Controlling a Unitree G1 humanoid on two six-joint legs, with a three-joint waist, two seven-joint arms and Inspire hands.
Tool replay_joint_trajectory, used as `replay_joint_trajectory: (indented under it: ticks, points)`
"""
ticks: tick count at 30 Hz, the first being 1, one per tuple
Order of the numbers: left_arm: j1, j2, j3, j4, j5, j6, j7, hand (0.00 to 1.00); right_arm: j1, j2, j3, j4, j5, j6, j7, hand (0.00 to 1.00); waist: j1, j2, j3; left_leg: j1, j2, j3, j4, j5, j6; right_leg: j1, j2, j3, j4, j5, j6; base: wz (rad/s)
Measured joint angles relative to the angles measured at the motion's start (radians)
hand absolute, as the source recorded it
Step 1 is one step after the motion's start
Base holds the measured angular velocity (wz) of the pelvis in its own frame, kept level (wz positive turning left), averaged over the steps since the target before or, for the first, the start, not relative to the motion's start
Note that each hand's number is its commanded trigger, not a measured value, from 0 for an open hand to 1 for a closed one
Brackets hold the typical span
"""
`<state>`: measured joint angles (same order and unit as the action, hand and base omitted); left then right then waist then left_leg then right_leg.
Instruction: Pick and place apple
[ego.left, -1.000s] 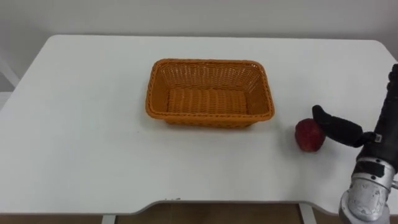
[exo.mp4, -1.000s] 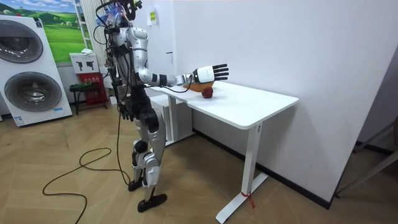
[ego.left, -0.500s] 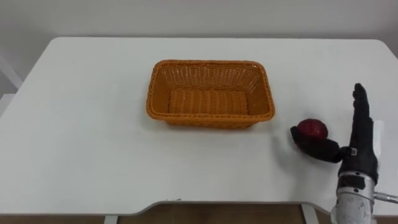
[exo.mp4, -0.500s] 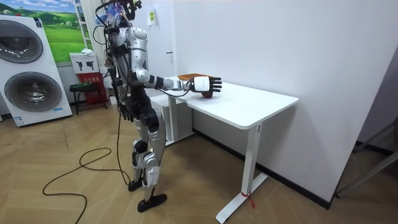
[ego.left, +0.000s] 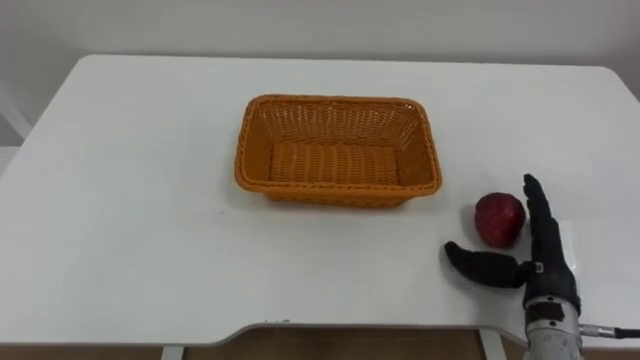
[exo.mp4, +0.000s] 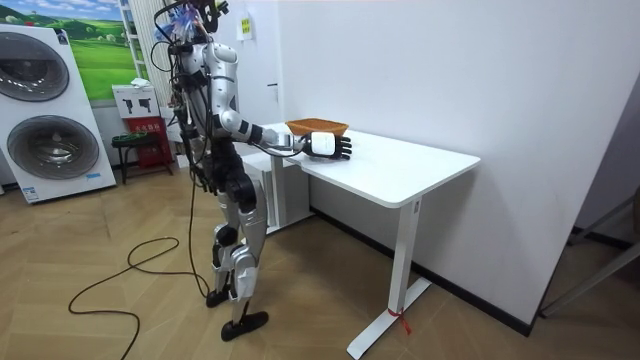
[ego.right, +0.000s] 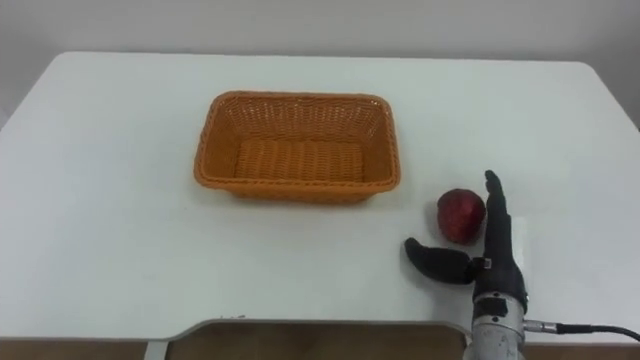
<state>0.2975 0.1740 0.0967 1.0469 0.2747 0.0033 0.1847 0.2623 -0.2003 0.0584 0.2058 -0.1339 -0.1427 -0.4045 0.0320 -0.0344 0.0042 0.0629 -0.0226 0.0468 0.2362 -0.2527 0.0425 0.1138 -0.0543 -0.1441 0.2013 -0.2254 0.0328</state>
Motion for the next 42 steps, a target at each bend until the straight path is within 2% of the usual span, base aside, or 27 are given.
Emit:
replay_joint_trajectory:
  ticks: [3,5,8,11,17,22,30,34,36,42]
  points:
    - [-0.003,0.000,0.000,-0.018,0.000,-0.009,0.003,0.00,-0.005,0.000,-0.001,0.023,-0.039,-0.018,-0.006,1.00,0.000,0.000,-0.0007,0.003,0.000,0.002,0.000,0.000,0.000,0.002,0.000,0.003,0.000,0.000,0.000,-0.01]
    - [-0.005,0.000,-0.001,-0.003,-0.001,-0.010,0.009,0.00,-0.026,-0.003,-0.012,0.084,-0.080,-0.046,-0.032,1.00,0.000,-0.002,-0.0014,0.012,0.000,0.002,-0.001,0.000,0.000,0.011,0.000,0.003,0.000,0.000,0.000,0.00]
    - [-0.004,0.000,0.000,0.015,-0.007,-0.011,0.010,0.00,-0.052,-0.009,-0.022,0.141,-0.077,-0.060,-0.051,1.00,0.003,-0.006,-0.0029,0.023,0.001,0.001,-0.011,0.000,0.000,0.022,0.001,0.000,-0.002,0.000,0.000,0.00]
    - [0.006,0.000,0.000,0.019,-0.007,-0.010,0.021,0.00,-0.068,-0.011,-0.022,0.171,-0.075,-0.061,-0.074,1.00,0.005,-0.012,-0.0077,0.029,0.002,0.001,-0.014,0.000,-0.001,0.033,0.003,-0.003,-0.015,0.003,-0.002,0.00]
    - [0.005,0.000,0.000,0.036,-0.007,-0.009,0.029,0.00,-0.072,-0.011,-0.022,0.188,-0.072,-0.054,-0.094,1.00,0.005,-0.013,-0.0074,0.036,0.002,-0.003,-0.015,0.000,-0.001,0.043,0.003,-0.007,-0.018,0.004,-0.002,0.02]
    - [0.003,0.000,-0.001,0.035,-0.008,-0.009,0.032,0.00,-0.063,0.003,-0.021,0.194,-0.054,-0.077,-0.109,1.00,0.004,-0.013,-0.0074,0.038,0.001,-0.004,-0.014,0.000,-0.001,0.045,0.003,-0.010,-0.021,0.004,-0.002,0.00]
    - [0.005,0.000,0.000,0.034,-0.005,-0.009,0.031,0.00,-0.062,0.004,-0.014,0.185,-0.023,-0.073,-0.140,1.00,0.007,-0.008,-0.0074,0.037,0.001,-0.005,-0.015,0.000,-0.001,0.047,0.003,-0.011,-0.027,0.004,-0.002,0.00]
    - [0.005,0.000,0.000,0.032,-0.001,-0.002,0.016,0.00,-0.063,0.003,-0.014,0.137,-0.024,-0.036,-0.140,1.00,0.006,0.003,-0.0071,0.035,0.001,-0.006,-0.017,0.000,-0.002,0.045,0.003,-0.011,-0.028,0.005,-0.003,0.00]
    - [0.003,0.000,0.000,0.032,0.000,-0.001,0.000,0.00,-0.065,-0.001,-0.015,0.098,-0.014,-0.030,-0.141,1.00,0.005,0.006,-0.0061,0.033,0.001,-0.006,-0.016,0.000,-0.002,0.043,0.003,-0.010,-0.028,0.005,-0.003,0.00]
    - [0.002,0.000,0.000,0.034,-0.006,-0.002,-0.022,0.00,-0.147,-0.027,-0.051,0.066,0.012,-0.030,-0.174,1.00,0.006,0.008,-0.0041,0.014,-0.001,-0.009,-0.013,0.001,-0.002,0.026,0.002,-0.018,-0.028,0.005,-0.002,0.01]
